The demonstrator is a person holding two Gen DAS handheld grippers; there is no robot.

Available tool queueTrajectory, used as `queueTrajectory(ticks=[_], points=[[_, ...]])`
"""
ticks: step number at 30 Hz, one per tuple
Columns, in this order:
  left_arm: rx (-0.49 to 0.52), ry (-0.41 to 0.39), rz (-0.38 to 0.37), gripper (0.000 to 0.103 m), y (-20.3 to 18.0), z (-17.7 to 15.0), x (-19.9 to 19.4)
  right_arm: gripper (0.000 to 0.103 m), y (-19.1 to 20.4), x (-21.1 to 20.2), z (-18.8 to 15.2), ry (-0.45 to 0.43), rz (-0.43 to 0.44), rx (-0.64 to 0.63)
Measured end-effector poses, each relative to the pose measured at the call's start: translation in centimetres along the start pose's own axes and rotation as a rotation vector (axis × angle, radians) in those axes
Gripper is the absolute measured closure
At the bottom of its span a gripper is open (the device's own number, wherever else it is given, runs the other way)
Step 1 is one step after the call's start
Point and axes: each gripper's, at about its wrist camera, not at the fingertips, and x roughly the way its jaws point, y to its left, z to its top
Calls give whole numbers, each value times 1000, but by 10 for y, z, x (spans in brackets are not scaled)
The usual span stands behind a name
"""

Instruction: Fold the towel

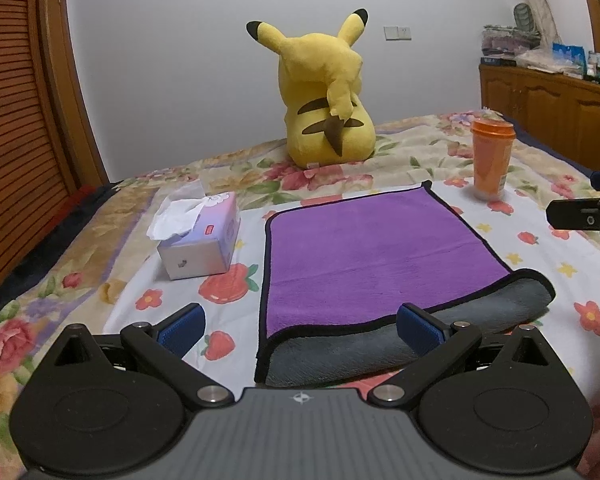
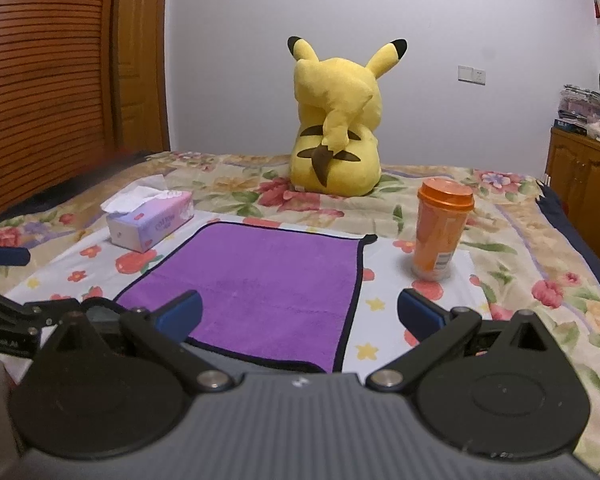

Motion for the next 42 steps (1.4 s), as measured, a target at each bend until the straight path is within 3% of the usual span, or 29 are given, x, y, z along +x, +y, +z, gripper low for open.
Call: queueTrajectory(ticks=[13, 24, 31, 40, 42], points=[[18, 74, -8, 0, 12, 0, 35, 0, -2, 31, -2, 89, 17, -16], [-51, 171, -61, 1, 33, -4, 67, 0, -4, 55, -17, 230, 66, 6], [-105, 236, -97, 13, 44, -8, 80, 0, -8, 63, -24, 296, 81, 34], [-132, 287, -162, 43, 45, -12, 85, 1, -10, 73, -34, 374, 112, 68], [-131, 299, -173, 48, 43, -13, 87, 13, -12, 74, -34, 384, 123, 80]])
